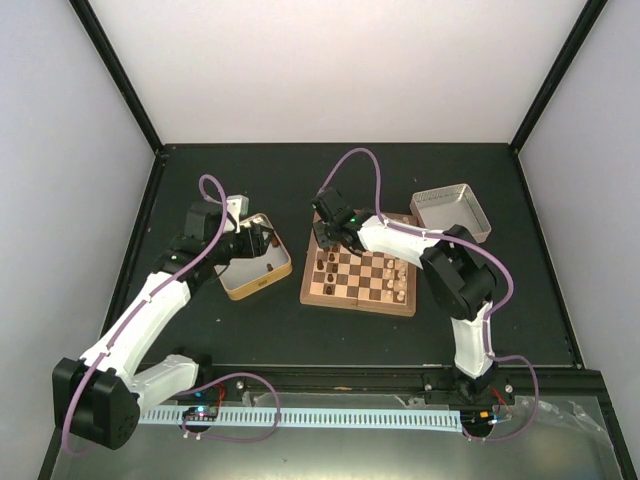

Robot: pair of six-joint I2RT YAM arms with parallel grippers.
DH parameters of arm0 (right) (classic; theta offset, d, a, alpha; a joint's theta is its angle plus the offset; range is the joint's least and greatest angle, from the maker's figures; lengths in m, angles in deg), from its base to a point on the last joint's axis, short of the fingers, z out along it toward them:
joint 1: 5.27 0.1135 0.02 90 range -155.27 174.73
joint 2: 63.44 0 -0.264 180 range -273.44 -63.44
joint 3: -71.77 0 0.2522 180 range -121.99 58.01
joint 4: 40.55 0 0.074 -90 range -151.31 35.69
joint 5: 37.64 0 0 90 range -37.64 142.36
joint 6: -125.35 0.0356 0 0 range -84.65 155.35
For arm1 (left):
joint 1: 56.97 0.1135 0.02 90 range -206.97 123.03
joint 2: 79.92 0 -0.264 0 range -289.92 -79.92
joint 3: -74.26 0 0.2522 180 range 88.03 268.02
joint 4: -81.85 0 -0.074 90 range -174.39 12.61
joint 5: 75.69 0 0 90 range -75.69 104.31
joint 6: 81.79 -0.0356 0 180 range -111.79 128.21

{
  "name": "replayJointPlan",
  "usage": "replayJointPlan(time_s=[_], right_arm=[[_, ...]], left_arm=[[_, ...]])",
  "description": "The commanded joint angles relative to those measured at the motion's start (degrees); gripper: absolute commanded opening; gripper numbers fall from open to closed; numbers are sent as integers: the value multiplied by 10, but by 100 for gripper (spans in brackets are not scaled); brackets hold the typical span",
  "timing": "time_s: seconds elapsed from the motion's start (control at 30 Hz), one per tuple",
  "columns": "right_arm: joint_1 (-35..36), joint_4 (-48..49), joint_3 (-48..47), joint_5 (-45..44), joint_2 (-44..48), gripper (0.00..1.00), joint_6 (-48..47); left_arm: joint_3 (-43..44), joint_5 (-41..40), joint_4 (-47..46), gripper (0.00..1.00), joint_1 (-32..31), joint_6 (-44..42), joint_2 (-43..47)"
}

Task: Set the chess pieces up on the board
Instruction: Place the chess piece on the chessboard.

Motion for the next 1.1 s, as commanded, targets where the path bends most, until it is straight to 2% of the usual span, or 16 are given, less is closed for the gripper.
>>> replayJointPlan(time_s=[0.0, 0.4, 0.83, 1.07], right_arm=[[-2, 1, -12, 2, -6, 15, 0], [-3, -4, -15, 7, -2, 27, 2], [-5, -5, -20, 6, 6, 13, 3], [-6, 1, -17, 10, 5, 12, 3]], left_arm=[[25, 10, 8, 65, 4, 2, -4], [25, 13, 10, 65, 4, 2, -4], [26, 15, 11, 65, 4, 2, -4], [25, 17, 13, 65, 4, 2, -4]])
